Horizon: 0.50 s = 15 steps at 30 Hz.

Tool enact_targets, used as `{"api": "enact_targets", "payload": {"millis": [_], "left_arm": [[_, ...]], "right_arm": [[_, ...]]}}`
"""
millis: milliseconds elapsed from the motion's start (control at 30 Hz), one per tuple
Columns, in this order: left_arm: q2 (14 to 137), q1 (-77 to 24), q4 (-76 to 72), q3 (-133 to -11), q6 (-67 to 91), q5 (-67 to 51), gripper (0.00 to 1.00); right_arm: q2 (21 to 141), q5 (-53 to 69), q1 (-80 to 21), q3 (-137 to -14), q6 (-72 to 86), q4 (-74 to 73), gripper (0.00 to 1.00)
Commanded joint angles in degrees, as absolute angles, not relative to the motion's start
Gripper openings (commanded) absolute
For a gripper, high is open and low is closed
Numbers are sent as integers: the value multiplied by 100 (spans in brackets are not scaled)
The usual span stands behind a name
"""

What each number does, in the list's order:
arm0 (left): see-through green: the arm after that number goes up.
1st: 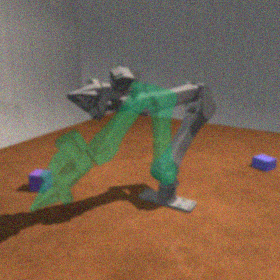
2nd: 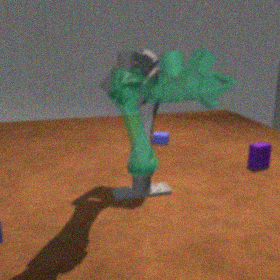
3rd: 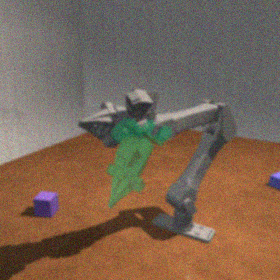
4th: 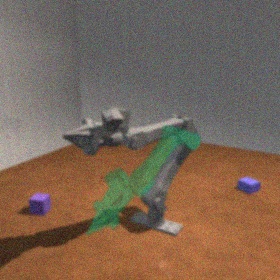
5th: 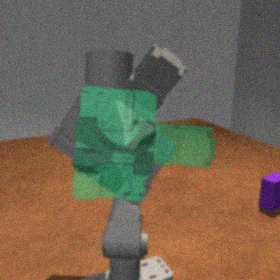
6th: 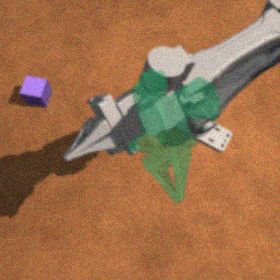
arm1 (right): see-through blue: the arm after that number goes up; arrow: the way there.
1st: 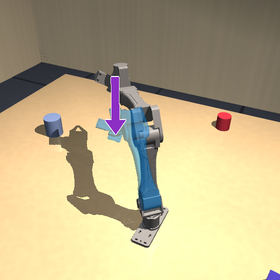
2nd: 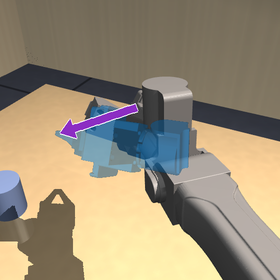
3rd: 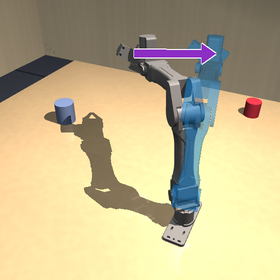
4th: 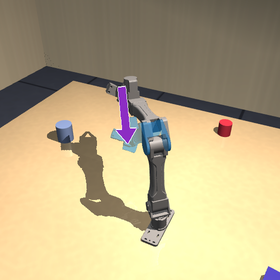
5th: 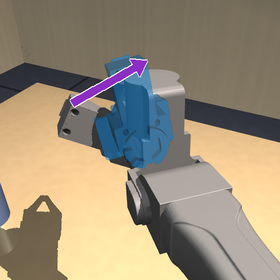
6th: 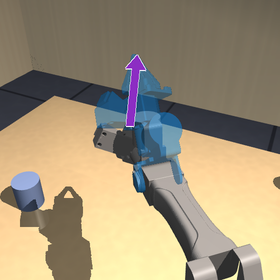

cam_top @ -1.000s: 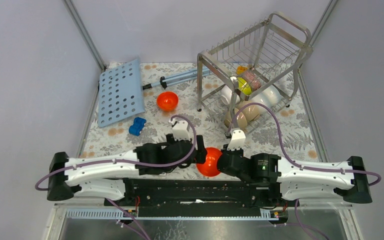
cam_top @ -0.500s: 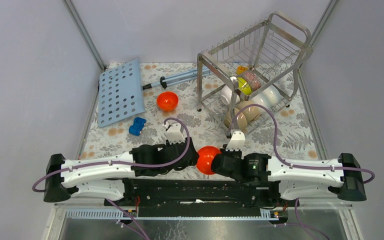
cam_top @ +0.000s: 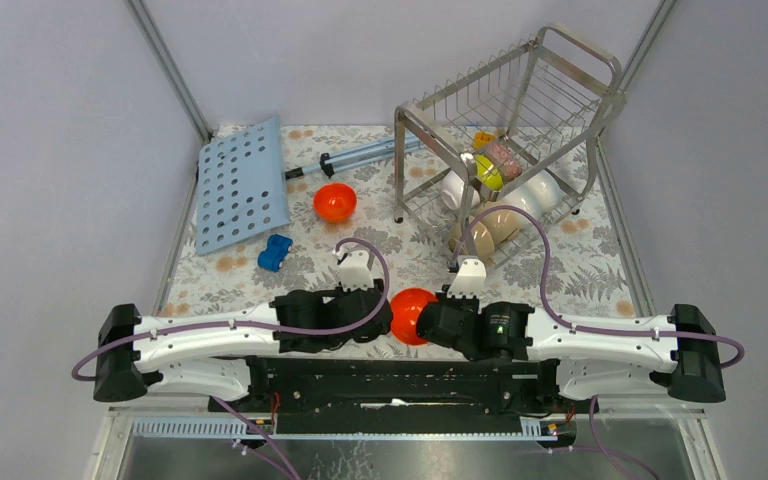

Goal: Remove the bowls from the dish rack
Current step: Place the bowl with the bowl.

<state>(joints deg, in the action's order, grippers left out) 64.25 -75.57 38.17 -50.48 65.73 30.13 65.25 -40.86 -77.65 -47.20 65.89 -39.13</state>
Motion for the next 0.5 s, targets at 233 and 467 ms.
{"api": "enact_targets", "payload": {"millis": [233,467], "left_arm": [[6697,-7543,3633,-5006,6303,3020,25],[6756,-7541,3603,-4992,6267,2988,14]], "right_arm": [[6523,-4073,-7708,-4931,6644,-3561,0],[6530,-4003,-7708,-4935,6632,-3532,0]]}}
